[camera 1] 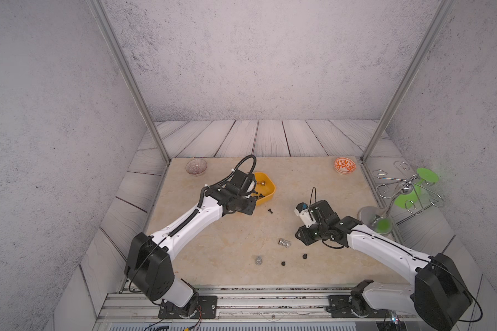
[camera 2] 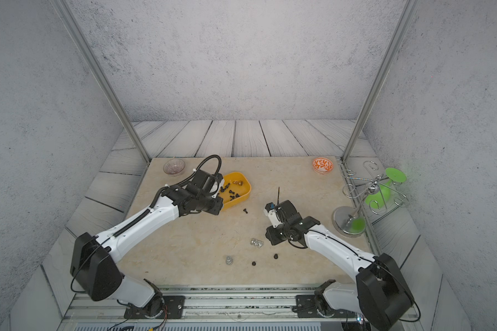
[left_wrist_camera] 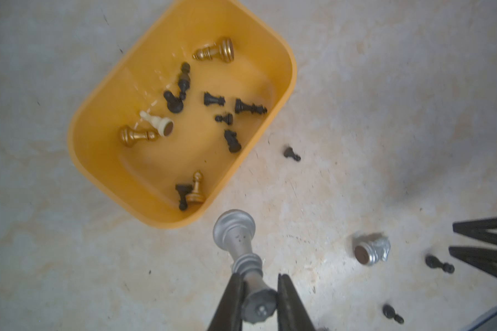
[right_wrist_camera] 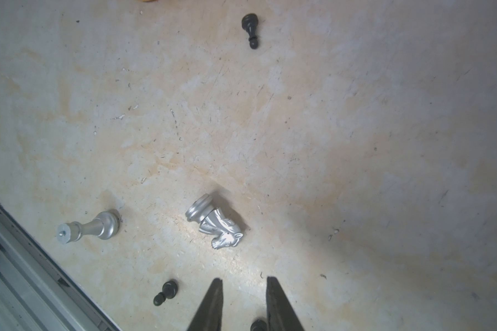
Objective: Put the chess pieces into the storage box
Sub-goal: Pick up the chess piece at the center of the board, then place the chess piece in the storage box.
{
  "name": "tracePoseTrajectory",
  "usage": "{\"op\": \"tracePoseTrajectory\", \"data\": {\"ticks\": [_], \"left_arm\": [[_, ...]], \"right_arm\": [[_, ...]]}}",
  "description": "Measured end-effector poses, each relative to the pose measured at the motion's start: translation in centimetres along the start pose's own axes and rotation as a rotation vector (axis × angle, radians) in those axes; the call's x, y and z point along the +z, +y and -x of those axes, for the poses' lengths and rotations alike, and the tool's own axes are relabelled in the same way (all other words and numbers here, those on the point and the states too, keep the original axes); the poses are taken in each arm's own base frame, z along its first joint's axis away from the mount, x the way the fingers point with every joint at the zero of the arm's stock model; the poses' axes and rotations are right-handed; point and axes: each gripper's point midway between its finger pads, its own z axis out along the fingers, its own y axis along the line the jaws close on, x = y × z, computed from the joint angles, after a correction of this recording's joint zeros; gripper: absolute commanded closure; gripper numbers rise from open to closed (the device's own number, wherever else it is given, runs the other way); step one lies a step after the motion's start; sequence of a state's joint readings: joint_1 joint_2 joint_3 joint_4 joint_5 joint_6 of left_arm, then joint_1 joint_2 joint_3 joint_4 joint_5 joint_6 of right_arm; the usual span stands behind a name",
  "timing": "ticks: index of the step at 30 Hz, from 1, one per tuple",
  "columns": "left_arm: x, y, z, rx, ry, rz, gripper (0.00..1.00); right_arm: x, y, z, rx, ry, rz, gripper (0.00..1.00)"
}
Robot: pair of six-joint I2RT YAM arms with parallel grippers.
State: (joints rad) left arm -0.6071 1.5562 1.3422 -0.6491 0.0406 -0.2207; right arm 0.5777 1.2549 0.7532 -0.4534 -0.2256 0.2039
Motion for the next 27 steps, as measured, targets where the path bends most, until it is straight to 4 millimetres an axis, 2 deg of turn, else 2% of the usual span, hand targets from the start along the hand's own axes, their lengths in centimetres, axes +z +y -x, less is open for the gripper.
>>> {"op": "tracePoseTrajectory", "data": {"ticks": [4,11,21,27], "left_arm": [[1.6,0.8,3.5,0.016,-0.032,-0.009,0.84],[5.6,1.9,6.1,0.034,-0.024,-0.015,0.84],[10.8,3.9,9.4,0.04,-0.02,0.001,0.84],[13.9,4.6,9.3,0.04,0.022,-0.003,0.84]], "right_arm": [[-0.2,0.0,0.5,0.003,-0.012,-0.007,0.72],[-0.4,-0.1,0.7,0.01,-0.015,-0.017,0.72],[-0.6,-0.1,0.7,0.013,-0.009,-0.019,0.72],[-0.7,-0.1,1.0,0.012,-0.014,-0.022,0.72]]}}
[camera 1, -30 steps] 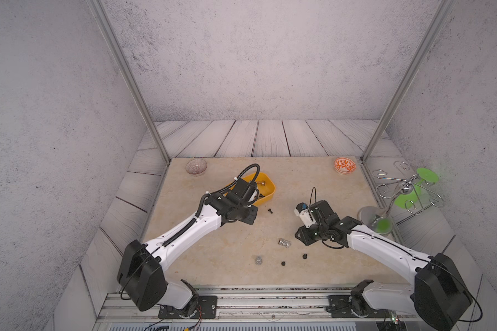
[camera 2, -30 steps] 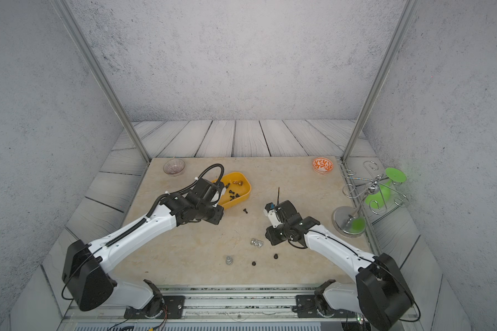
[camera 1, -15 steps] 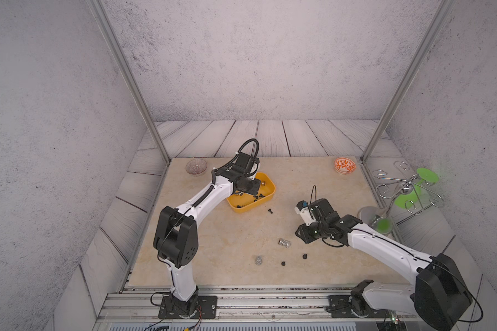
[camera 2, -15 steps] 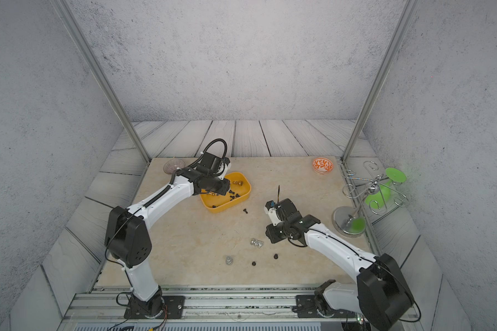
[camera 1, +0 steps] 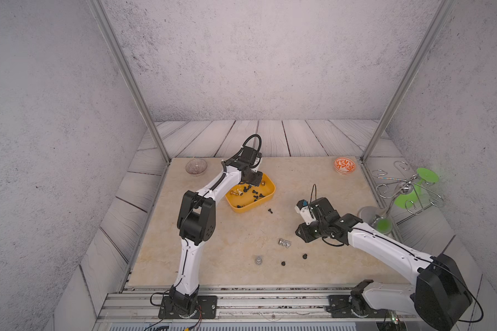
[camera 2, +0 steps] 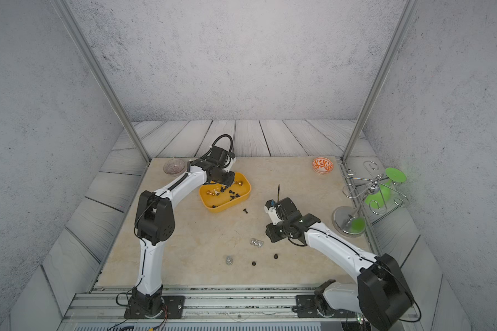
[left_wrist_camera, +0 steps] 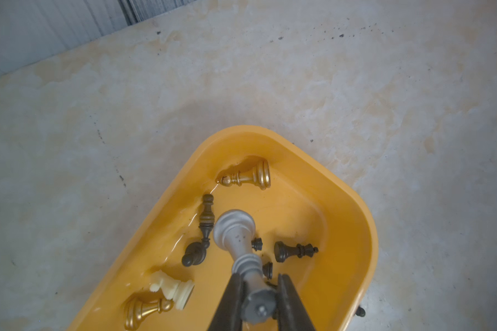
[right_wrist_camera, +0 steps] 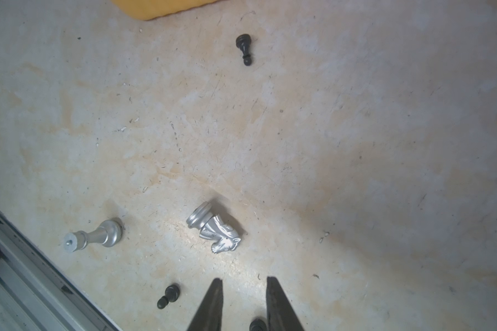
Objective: Put the chess pieces into the storage box
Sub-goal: Place the chess piece in the storage box.
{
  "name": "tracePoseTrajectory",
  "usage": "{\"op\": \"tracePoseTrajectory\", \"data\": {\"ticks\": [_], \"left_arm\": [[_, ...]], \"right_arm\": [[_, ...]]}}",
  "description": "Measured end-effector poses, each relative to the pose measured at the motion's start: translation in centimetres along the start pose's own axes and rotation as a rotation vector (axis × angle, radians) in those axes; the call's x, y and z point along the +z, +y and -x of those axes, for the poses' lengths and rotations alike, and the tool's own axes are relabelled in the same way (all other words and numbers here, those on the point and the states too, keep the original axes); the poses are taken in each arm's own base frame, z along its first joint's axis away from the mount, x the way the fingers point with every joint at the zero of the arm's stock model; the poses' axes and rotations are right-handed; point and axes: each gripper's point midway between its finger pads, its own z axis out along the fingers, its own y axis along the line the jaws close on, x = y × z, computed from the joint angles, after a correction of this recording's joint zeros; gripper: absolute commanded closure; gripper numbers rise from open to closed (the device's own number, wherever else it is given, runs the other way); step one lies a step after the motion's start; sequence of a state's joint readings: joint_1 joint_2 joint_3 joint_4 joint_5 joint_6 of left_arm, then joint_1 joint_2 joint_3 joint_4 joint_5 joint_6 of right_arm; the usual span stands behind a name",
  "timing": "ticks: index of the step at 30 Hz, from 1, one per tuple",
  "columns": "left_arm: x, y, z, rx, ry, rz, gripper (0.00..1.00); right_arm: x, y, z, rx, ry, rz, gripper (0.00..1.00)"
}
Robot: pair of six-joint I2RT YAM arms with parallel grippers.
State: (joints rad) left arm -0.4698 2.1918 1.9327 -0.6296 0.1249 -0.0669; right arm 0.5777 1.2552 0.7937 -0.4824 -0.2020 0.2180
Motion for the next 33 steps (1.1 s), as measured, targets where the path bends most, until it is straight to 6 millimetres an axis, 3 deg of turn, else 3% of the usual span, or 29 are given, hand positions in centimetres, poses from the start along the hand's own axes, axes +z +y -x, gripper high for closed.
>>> {"op": "tracePoseTrajectory", "data": {"ticks": [6,13,23,33], "left_arm": [[2.5,0.5,-1.4,-0.009,0.057,-0.002,0.84],[4.1,0.7,-1.7,-0.01,0.075,-0.013,0.8],[3.9,1.0,-0.3,-0.02,0.043,-0.026,0.68],[3.7,0.9,0.0,-0.022,0.037,-0.034,0.63]], "right_arm": [[0.3,-0.1,-0.3,0.004,0.015,-0.004,0.72],[0.4,-0.2,-0.4,0.009,0.024,-0.006,0.72],[0.3,-0.2,-0.5,0.015,0.028,-0.007,0.72],[0.0,0.0,0.4,0.013,0.015,-0.005,0.72]]}}
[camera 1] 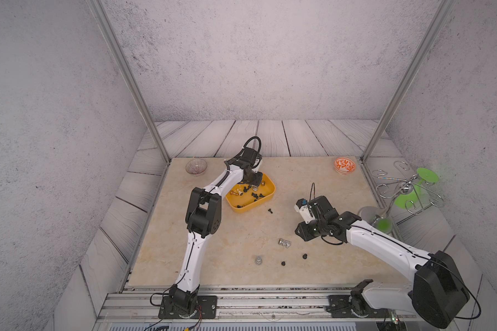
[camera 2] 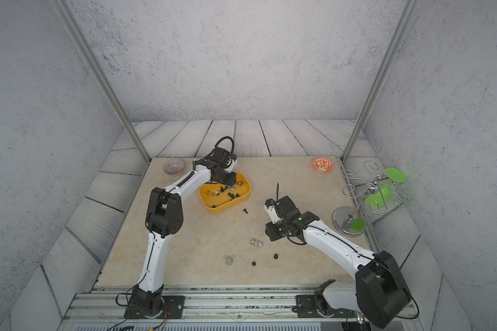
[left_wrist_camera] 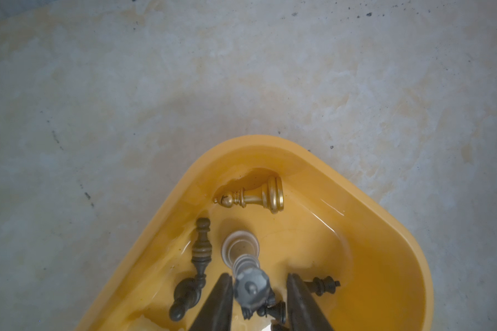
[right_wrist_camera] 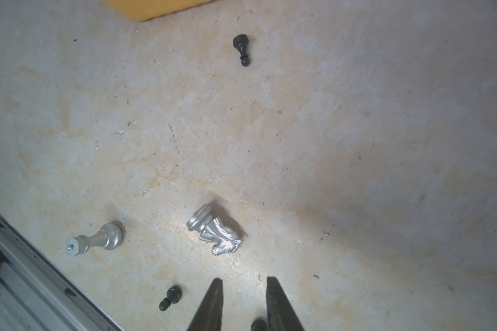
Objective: Put the chess pieces into the storage box
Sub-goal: Place the chess piece in the storage box, then pick up the chess piece at the center of the board.
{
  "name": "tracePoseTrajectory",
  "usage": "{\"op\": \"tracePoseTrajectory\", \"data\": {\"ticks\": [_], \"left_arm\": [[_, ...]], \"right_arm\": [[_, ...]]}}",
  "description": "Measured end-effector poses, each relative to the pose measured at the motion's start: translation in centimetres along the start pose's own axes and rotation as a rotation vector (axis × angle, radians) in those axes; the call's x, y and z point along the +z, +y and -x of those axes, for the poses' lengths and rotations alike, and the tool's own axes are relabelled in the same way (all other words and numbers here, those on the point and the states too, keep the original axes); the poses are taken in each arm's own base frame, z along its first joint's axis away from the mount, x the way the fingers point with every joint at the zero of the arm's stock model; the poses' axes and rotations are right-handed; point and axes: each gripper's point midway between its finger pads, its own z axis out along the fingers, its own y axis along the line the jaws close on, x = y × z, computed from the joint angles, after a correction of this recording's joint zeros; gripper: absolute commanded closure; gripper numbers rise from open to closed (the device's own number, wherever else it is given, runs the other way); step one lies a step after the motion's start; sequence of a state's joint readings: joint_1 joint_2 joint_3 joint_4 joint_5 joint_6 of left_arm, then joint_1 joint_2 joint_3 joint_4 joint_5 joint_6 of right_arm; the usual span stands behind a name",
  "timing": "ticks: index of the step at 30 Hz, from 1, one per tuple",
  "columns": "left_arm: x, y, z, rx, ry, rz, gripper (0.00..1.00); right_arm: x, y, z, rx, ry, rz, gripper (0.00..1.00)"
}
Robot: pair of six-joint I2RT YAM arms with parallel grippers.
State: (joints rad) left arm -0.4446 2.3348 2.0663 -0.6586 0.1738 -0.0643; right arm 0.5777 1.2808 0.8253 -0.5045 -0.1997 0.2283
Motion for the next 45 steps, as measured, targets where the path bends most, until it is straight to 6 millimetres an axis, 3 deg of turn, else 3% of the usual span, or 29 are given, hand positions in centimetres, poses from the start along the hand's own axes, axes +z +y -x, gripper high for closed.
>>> {"op": "tracePoseTrajectory", "data": {"ticks": [7,14,20,29,38,45], "left_arm": [[-1.3,0.3,0.9,-0.003,-0.028,0.004,0.61],[-4.9,0.7,2.7,-0.007,-0.099,0.011,0.6],[-7.2,0.5,2.5,-0.015,-0.128,0.005,0.6],[-8.6,0.2,-1.9,-0.059,-0.091,-0.004,0.6],[-13.9,0.7,-5.3,-0.114,-0.156,0.012,0.6],[-15.1,2.2,-10.9,-0.198,-0.121,0.046,0.6]], "right_arm": [[0.0,0.0,0.0,0.0,0.0,0.0,0.71],[0.0,0.0,0.0,0.003,0.0,0.0,0.71],[0.0,0.2,0.0,-0.002,0.0,0.003,0.71],[0.9,3.3,-0.6,-0.076,0.02,0.051,0.68],[3.0,8.1,-1.2,-0.2,0.059,0.104,0.65],[4.3,12.5,-0.8,-0.31,0.072,0.151,0.63]]}}
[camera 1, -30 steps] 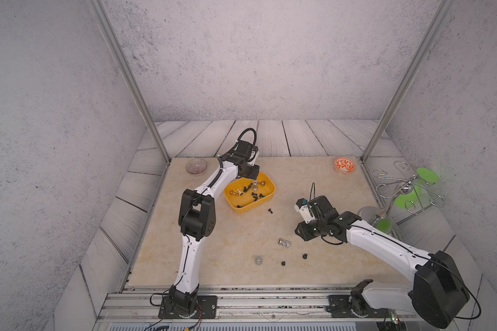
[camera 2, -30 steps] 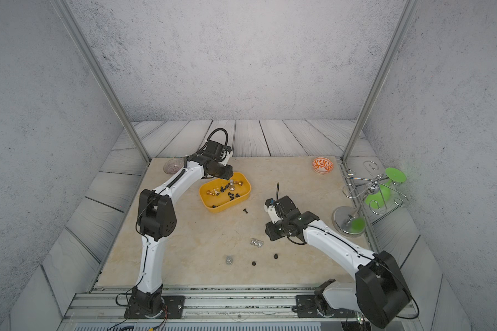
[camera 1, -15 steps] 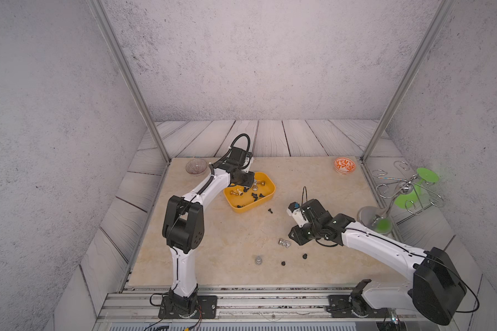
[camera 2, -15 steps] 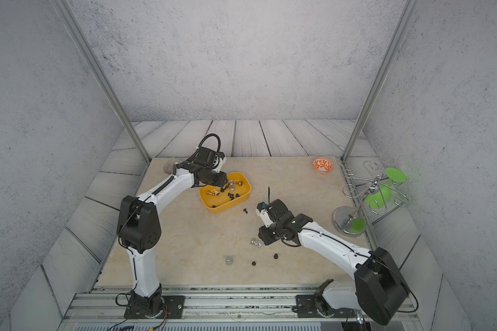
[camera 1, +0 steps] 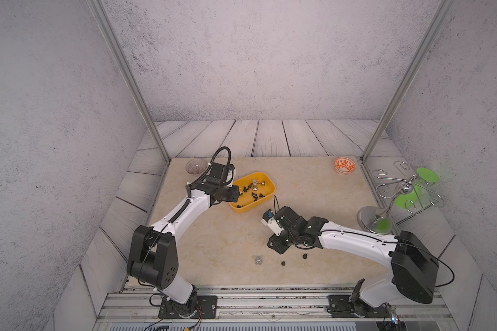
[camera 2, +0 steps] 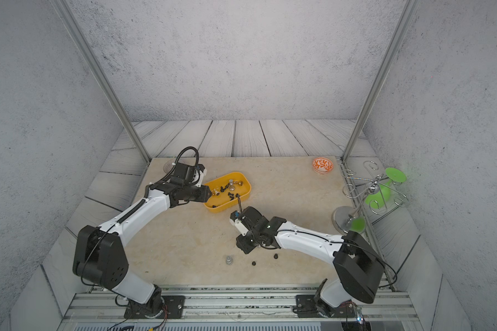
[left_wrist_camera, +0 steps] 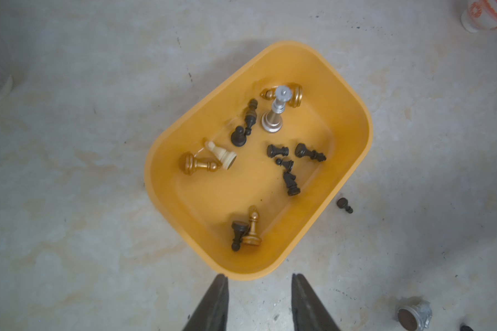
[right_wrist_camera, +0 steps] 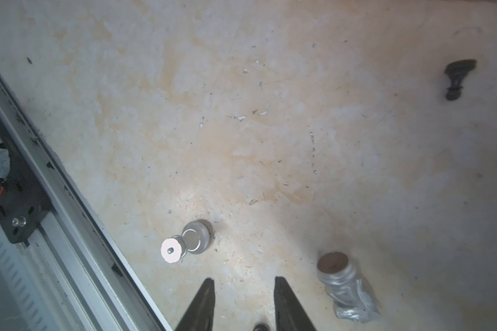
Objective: Put the chess pieces into the storage box
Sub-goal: Pick up the chess piece at the center of the board.
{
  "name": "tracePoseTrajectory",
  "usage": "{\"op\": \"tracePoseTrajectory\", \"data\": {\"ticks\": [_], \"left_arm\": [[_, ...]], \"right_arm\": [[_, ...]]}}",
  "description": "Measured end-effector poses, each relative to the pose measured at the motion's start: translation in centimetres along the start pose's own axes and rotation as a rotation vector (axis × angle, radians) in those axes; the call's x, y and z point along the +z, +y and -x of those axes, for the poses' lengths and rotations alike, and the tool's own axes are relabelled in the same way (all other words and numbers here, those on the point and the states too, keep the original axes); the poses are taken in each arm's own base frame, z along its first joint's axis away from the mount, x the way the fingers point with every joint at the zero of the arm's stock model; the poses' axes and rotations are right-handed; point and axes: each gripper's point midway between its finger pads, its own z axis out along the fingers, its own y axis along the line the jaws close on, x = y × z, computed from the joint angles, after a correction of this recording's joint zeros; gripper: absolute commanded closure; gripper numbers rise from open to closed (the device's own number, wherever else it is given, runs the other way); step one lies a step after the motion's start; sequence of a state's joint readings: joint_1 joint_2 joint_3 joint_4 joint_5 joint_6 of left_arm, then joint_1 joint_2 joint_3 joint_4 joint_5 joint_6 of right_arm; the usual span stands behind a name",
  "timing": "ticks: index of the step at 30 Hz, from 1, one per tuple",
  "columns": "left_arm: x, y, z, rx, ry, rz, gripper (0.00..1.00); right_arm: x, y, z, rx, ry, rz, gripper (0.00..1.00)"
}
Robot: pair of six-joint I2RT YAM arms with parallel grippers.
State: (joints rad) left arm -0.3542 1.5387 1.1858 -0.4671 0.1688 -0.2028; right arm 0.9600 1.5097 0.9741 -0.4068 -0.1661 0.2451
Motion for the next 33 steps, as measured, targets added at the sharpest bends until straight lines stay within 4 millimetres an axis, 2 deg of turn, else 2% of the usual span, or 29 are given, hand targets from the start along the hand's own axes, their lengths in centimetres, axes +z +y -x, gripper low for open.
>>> {"op": "tracePoseTrajectory", "data": {"ticks": [7,13,27,33], "left_arm": [[-1.5,1.5,-3.6,-0.067,0.015,0.021,0.6],[-2.2,1.8,-5.7,-0.1,0.029,0.023,0.6],[-2.0,1.9,-9.6,-0.131,0.131,0.012,0.6],[-2.0,1.8,-9.9,-0.135,0.138,0.009,0.61]], "right_arm": [[2.0,3.1,0.6,-0.124,0.049,0.012,0.61],[3.3,4.6,-0.5,-0.185,0.103,0.015,0.61],[4.6,4.6,-1.2,-0.218,0.159,0.001,0.63],[4.9,4.4,-1.8,-0.223,0.185,-0.012,0.63]]}}
